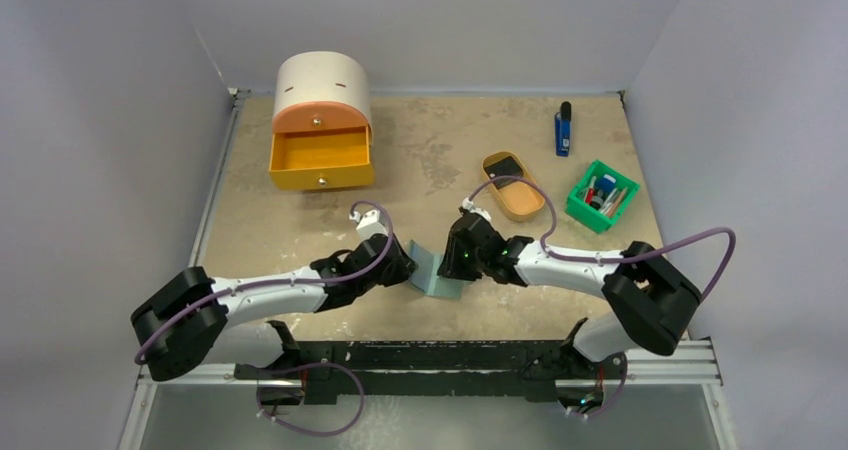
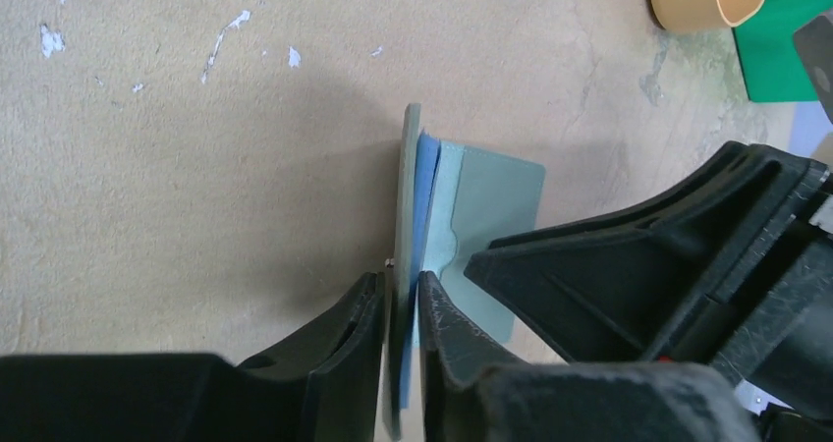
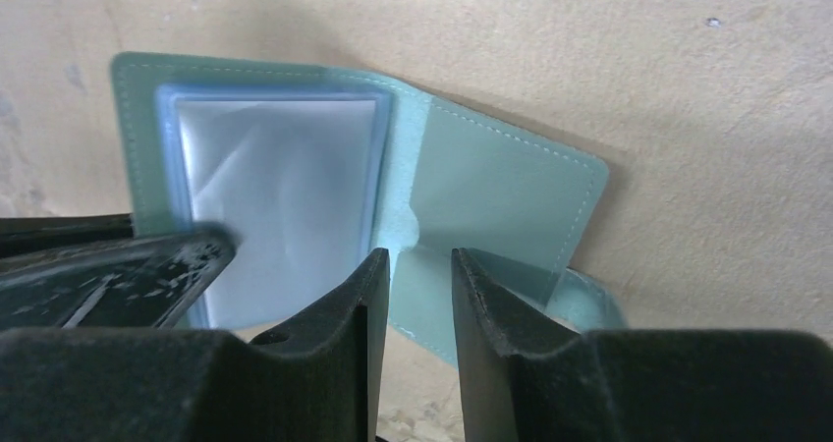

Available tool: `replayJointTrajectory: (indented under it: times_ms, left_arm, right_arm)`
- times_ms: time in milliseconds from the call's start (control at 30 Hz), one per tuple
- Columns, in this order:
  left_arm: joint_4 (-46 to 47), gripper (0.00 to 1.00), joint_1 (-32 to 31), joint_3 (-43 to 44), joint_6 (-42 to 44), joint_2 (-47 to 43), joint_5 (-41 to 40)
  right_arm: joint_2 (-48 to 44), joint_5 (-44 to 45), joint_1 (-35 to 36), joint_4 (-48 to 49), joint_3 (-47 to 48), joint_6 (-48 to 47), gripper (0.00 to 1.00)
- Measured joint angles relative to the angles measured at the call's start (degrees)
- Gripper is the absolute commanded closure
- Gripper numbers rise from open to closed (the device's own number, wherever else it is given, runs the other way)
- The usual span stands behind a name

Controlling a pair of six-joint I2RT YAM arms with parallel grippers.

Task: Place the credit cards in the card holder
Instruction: Open the card holder at the center of the board.

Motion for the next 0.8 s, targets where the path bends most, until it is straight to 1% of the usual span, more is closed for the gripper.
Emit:
replayJointTrajectory:
  times_ms: [33,133,400,467,633,800]
  left_arm:
    - [0.15,0.75,0.00,-0.35,0.15,-0.39,0.33]
    - [0.44,0.71,0.00,-1.11,0.37,-1.55,0.76]
    - [0.50,0.70,0.00,-1.62,0.39,-3.26,0.94]
    - [0.50,0.69,0.00,-1.64,0.39,-3.41,0.94]
    - [0.57,0.68,0.09,-1.66,0.37,-3.74,0.96]
    - [1.55,0.72,0.17,-2.29,0.35,-3.74,0.98]
  right_arm:
    - [0.22,0.31,0.00,0.02,-0.33,0.00,0.68]
    - [0.61,0.52,-0.04,0.50,-0.94,-0.20,0.68]
    - [0.74,0.72,-0.02,0.94,-1.14,-1.16,0.68]
    - [0.74,0.70,-0.04,1.20,-1.33,-1.36,0.68]
    - [0.46,0.66,-0.02,2.51,-2.21,-1.66,0.67]
    - [0.22,0.63,-0.04,3.43,-2.78,-1.70,0.67]
